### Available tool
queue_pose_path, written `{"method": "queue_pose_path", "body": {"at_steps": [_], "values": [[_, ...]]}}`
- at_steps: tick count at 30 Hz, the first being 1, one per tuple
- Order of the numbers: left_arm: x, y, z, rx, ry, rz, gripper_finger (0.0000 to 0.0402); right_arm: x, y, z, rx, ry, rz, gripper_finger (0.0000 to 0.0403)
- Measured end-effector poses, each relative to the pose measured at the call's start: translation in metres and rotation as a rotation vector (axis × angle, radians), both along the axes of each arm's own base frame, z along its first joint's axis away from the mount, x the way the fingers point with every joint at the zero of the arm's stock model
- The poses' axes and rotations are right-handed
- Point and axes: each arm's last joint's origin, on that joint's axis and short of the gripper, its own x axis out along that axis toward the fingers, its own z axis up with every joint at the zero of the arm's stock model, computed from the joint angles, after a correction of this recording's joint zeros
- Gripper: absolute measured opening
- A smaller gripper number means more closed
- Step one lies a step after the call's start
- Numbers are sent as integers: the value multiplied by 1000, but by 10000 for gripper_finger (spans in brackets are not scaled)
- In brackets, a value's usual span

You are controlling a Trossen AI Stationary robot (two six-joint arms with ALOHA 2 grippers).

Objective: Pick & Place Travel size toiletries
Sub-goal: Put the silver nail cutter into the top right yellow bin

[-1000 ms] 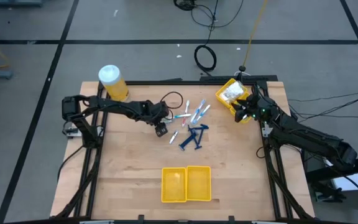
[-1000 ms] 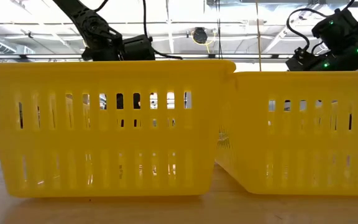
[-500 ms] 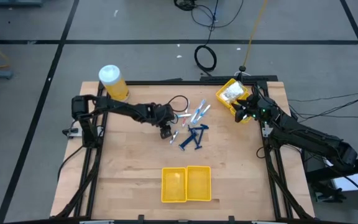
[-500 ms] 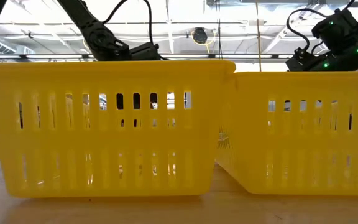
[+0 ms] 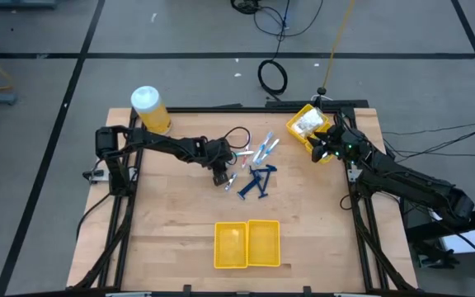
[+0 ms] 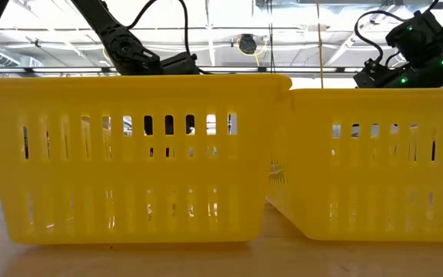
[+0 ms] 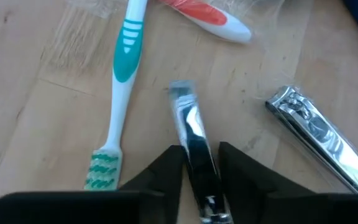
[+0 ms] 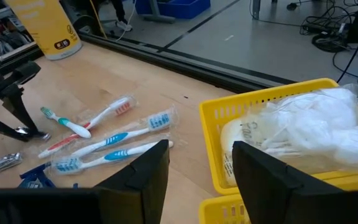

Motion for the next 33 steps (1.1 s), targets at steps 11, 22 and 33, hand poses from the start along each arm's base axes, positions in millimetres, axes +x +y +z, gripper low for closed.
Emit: {"method": "queue_pose_path", "body": {"at_steps": [11, 22, 33], "values": [[-1, -1, 4, -7, -15, 16, 24, 0, 0, 0, 8, -2, -2, 161], [6, -23, 89, 186, -420, -156, 24, 5, 1, 10, -15, -127, 129, 160], [37, -14, 127, 288, -1025, -326, 28, 26, 23, 27, -145, -324, 483, 160]]}}
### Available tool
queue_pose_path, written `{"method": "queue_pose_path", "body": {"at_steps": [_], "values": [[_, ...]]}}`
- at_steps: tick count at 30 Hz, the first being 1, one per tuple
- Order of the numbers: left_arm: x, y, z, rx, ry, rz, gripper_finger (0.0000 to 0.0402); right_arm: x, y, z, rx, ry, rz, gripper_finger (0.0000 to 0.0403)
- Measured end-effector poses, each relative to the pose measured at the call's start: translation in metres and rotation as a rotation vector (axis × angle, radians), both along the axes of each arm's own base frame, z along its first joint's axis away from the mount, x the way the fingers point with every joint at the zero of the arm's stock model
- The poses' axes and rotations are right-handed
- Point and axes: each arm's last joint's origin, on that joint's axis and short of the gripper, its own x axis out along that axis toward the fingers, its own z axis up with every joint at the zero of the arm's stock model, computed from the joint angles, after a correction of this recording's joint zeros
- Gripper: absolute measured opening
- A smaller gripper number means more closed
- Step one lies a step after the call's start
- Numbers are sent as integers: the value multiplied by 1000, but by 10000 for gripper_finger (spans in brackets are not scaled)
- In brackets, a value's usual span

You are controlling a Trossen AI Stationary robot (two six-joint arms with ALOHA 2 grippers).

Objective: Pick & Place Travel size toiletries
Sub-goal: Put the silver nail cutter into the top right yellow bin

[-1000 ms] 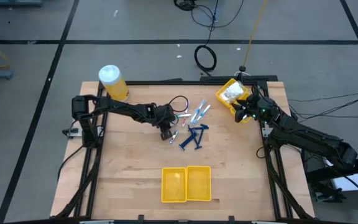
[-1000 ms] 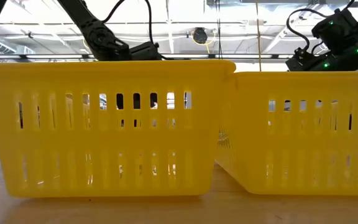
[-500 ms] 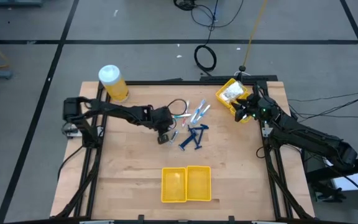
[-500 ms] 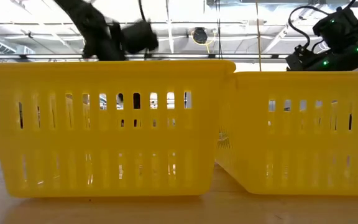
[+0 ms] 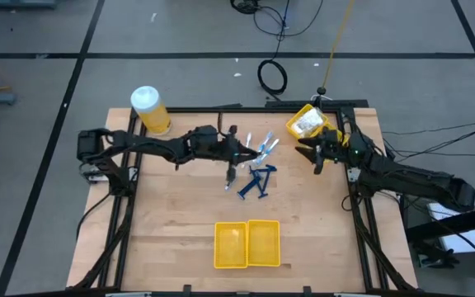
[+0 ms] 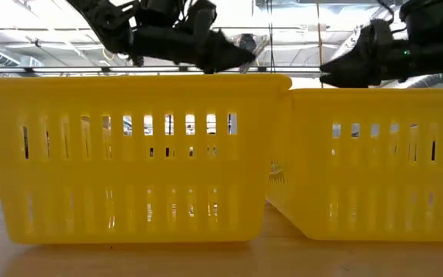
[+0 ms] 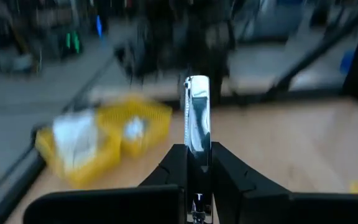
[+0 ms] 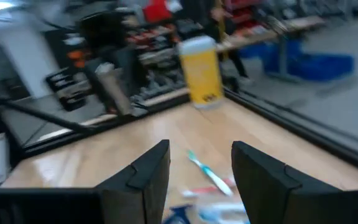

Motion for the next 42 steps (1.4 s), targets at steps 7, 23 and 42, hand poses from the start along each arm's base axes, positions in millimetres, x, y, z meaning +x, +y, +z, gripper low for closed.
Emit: {"method": "queue_pose_path", "body": {"at_steps": [7, 23, 42], "values": [[16, 3, -11, -54, -164, -28, 29, 15, 12, 1, -128, -79, 85, 160], [66, -6, -9, -38, -74, -116, 30, 39, 27, 1, -192, -185, 167, 235], [67, -5, -9, -22, -37, -110, 31, 67, 26, -2, -183, -139, 199, 227]]}}
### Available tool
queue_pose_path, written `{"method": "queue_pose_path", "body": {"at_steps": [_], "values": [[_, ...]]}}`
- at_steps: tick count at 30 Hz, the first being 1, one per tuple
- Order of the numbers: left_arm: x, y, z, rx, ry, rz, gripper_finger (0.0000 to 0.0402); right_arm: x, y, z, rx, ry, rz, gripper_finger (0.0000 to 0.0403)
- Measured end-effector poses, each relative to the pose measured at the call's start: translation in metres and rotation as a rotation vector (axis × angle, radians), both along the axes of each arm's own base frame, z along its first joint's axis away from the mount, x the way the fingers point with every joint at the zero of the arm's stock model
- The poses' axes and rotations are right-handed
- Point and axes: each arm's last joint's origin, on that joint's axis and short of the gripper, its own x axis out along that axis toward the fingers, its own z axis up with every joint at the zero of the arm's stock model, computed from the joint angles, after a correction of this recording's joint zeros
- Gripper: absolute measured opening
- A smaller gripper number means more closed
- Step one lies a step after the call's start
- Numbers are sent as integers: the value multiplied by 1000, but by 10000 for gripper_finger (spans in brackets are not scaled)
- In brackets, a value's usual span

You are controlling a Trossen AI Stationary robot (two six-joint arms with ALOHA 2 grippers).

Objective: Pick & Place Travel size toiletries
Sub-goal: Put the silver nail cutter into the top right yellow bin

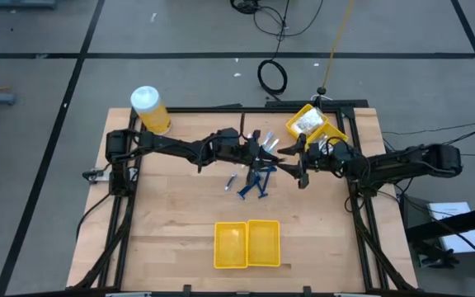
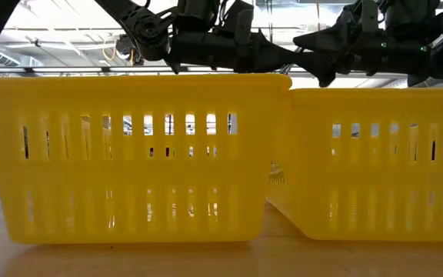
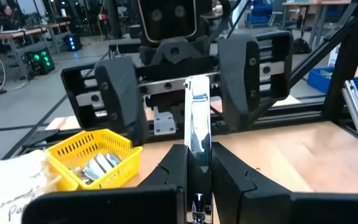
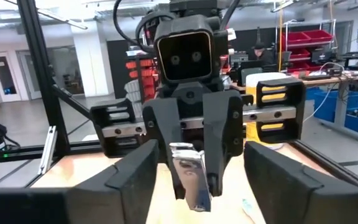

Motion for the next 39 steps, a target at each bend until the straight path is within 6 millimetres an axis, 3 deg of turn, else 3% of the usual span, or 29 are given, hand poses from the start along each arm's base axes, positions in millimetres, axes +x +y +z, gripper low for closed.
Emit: {"method": "queue_pose_path", "body": {"at_steps": [6, 14, 22, 29, 35, 39], "values": [[0, 0, 0, 2, 2, 0, 31, 0, 0, 1, -10, -8, 0, 159], [0, 1, 0, 6, 3, 23, 31, 0, 0, 1, -59, -6, -4, 36], [0, 1, 0, 3, 5, 94, 42, 0, 0, 0, -66, 3, -18, 36], [7, -15, 10, 52, 78, 321, 136, 0, -4, -5, -28, 59, -91, 36], [14, -29, 21, 155, 204, 378, 218, -1, -12, -11, -9, 126, -131, 36], [9, -36, 38, 144, 307, 395, 250, -6, -21, -23, 20, 256, -296, 36]]}}
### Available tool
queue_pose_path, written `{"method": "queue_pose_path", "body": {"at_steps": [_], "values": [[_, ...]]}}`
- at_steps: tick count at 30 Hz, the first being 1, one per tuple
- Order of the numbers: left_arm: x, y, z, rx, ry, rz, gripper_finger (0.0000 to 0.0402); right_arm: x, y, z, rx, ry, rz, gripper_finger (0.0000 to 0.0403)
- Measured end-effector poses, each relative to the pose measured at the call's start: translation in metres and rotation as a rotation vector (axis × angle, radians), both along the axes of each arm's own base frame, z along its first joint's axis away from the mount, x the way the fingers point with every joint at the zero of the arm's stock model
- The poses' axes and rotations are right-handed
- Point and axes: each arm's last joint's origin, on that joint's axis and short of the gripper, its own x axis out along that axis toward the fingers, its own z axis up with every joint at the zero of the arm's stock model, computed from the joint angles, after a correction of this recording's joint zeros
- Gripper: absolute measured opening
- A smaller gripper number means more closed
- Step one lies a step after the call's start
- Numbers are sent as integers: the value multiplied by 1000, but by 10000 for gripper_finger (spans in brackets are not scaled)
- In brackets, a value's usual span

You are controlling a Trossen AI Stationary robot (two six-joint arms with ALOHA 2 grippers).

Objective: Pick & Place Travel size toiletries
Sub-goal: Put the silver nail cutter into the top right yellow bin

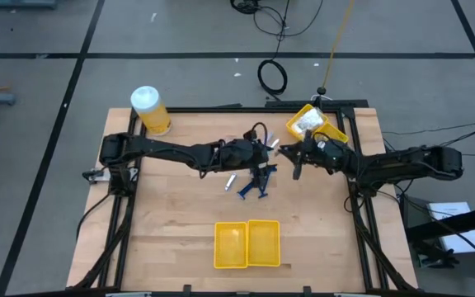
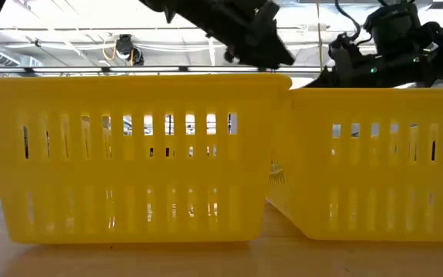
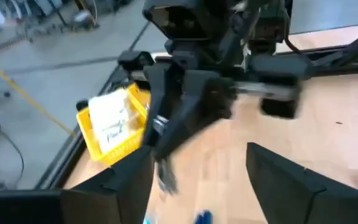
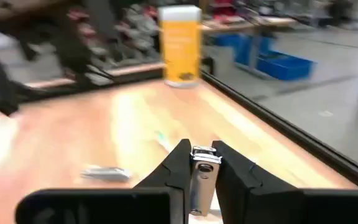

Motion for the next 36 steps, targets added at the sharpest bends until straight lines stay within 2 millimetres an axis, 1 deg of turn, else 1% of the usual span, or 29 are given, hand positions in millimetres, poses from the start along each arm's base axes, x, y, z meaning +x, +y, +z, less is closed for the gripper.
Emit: {"method": "queue_pose_path", "body": {"at_steps": [1, 3, 5, 8, 11, 13, 16, 20, 24, 29, 36], "values": [[-3, 1, 1, -22, 31, 20, 255, -2, -2, -1, 2, 24, -42, 36], [-10, 6, -4, -63, 122, 64, 260, -8, -7, -5, 11, 97, -132, 36], [-16, 11, -9, -95, 176, 100, 260, -17, -10, -8, 20, 165, -209, 36], [-25, 20, -18, -145, 232, 149, 254, -28, -14, -3, 39, 239, -283, 36], [-35, 31, -42, -189, 299, 207, 243, -40, -14, 3, 78, 319, -357, 36], [-41, 38, -58, -222, 306, 243, 236, -48, -12, 8, 100, 341, -393, 36], [-49, 45, -72, -267, 307, 290, 225, -59, -9, 9, 126, 369, -431, 36], [-61, 50, -90, -302, 360, 337, 217, -69, -7, 12, 113, 386, -508, 36], [-67, 51, -98, -322, 380, 356, 216, -75, -6, 11, 112, 410, -574, 36], [-68, 49, -102, -330, 387, 343, 216, -78, -6, 7, 132, 444, -605, 41], [-66, 49, -100, -333, 365, 337, 216, -83, -8, 3, 191, 467, -657, 116]]}}
